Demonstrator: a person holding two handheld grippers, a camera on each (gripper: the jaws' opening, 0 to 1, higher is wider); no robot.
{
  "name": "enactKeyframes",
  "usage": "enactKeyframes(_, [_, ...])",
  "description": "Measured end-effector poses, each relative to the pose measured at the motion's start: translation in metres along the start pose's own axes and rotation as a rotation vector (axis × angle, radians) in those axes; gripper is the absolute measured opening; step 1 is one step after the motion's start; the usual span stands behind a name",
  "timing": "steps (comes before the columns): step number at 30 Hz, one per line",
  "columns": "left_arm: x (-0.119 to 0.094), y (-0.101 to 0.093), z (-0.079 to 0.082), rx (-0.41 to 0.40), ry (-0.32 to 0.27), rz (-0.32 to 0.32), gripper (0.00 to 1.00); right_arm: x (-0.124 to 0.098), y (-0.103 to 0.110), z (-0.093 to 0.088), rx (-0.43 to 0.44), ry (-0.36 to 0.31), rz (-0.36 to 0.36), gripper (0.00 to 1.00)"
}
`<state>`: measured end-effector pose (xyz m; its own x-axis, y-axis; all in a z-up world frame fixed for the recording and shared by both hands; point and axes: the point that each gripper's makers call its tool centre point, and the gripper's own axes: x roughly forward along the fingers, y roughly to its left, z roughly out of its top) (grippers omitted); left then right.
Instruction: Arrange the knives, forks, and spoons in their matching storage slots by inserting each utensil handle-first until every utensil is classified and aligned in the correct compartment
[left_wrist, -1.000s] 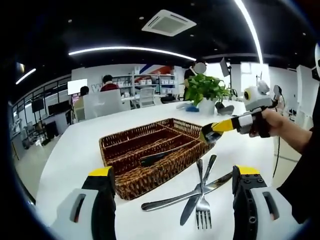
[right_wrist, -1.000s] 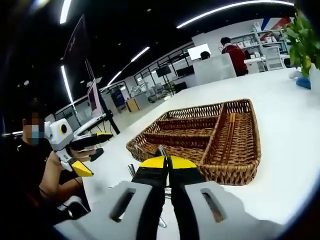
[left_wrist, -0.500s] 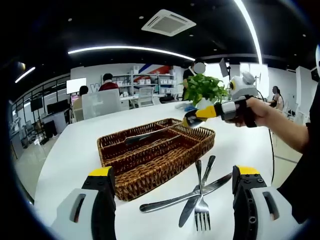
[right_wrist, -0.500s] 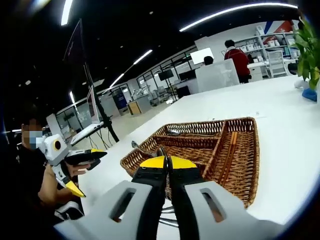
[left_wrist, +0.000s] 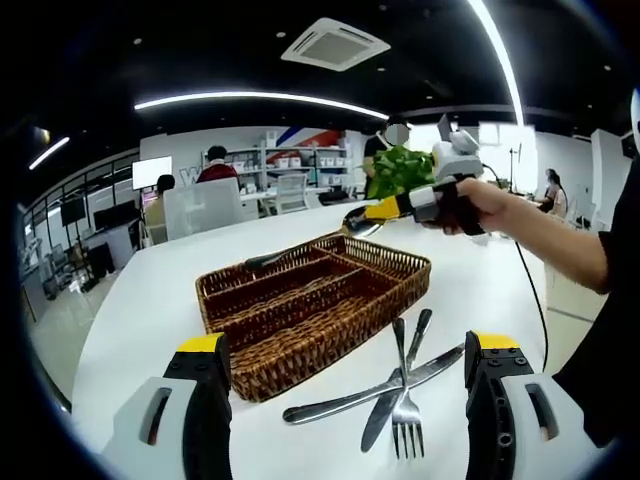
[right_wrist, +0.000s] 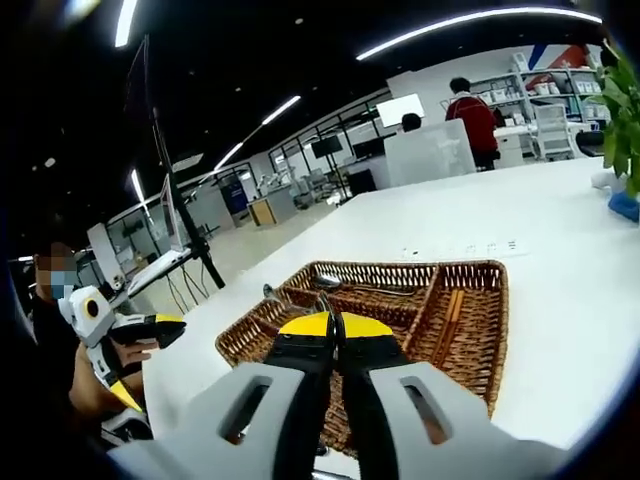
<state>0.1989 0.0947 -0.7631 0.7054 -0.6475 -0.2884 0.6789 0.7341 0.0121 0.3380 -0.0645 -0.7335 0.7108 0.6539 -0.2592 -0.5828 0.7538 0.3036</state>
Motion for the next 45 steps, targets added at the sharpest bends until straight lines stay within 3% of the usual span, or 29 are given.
enactKeyframes(18, [0.000, 0.001, 0.002, 0.004, 0.000, 0.004, 0.99, 0.041, -0.032, 0.022, -0.033, 0.044, -0.028, 0.00])
enactKeyframes(24, [0.000, 0.001, 0.002, 0.008, 0.002, 0.004, 0.99, 0.057, -0.039, 0.019, -0.064, 0.107, -0.033, 0.00])
enactKeyframes(36, [0.000, 0.001, 0.000, 0.009, 0.011, 0.010, 0.99, 0.076, -0.046, 0.018, -0.070, 0.171, -0.018, 0.00])
enactKeyframes(45, [0.001, 0.003, 0.001, 0.012, 0.015, 0.010, 0.99, 0.101, -0.045, 0.004, -0.054, 0.266, 0.010, 0.00])
